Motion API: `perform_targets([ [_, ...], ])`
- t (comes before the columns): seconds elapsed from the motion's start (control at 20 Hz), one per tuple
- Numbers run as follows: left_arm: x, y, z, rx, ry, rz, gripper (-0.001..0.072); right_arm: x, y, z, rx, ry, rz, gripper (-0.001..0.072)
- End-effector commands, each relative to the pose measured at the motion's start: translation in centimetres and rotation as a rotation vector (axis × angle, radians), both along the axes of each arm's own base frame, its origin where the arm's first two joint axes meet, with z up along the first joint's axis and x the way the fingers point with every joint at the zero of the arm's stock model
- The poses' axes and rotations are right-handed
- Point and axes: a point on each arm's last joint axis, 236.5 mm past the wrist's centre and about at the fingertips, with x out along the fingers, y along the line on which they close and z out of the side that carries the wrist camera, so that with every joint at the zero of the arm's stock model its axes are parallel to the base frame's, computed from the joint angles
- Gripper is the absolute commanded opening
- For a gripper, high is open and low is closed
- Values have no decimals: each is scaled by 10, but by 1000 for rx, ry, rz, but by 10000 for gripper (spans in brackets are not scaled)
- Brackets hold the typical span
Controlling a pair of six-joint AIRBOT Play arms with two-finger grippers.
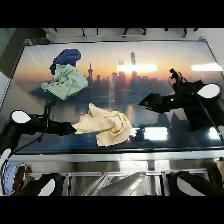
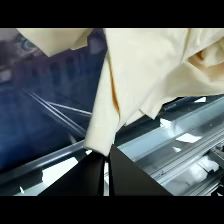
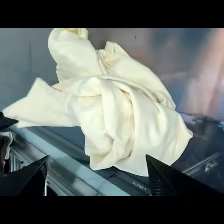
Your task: Fold the shirts.
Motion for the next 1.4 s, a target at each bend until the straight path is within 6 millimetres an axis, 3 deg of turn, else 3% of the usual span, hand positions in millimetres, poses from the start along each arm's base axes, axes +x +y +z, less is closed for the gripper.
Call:
perform_targets([
  [0.0,-7,4,28,-7,-48,60,17,-6,31,-39,-28,76,82,662],
  [0.1,-8,3,36,-6,-84,59,17,-2,53,-67,-73,79,100,639],
  [0.15,-8,3,39,-5,-98,59,17,-2,63,-79,-85,89,110,585],
  [0.25,-10,2,44,-4,-119,60,17,-12,83,-101,-104,119,156,577],
  [0.45,-12,2,54,-1,-163,61,17,-34,92,-136,-219,159,229,574],
  [0.55,-12,2,55,-1,-165,62,17,-44,96,-135,-222,170,266,530],
  [0.6,-11,3,53,-2,-156,69,17,-51,96,-135,-225,184,287,380],
  [0.8,-8,2,35,-9,-71,66,17,-58,96,-131,-222,186,319,318],
  [0.85,-8,3,30,-10,-47,65,17,-58,96,-128,-221,179,322,247],
  [0.9,-7,3,26,-10,-32,66,17,-59,96,-125,-219,163,342,34],
  [1.05,3,5,18,-6,-26,87,17,-64,94,-124,-225,170,361,19],
  [1.15,11,6,24,-5,-40,70,17,-70,87,-121,-241,177,384,18],
  [1.25,26,7,47,1,-104,44,17,-75,64,-108,-303,153,416,18],
  [1.35,48,13,83,33,-218,39,16,-73,21,-87,-445,101,398,18],
])
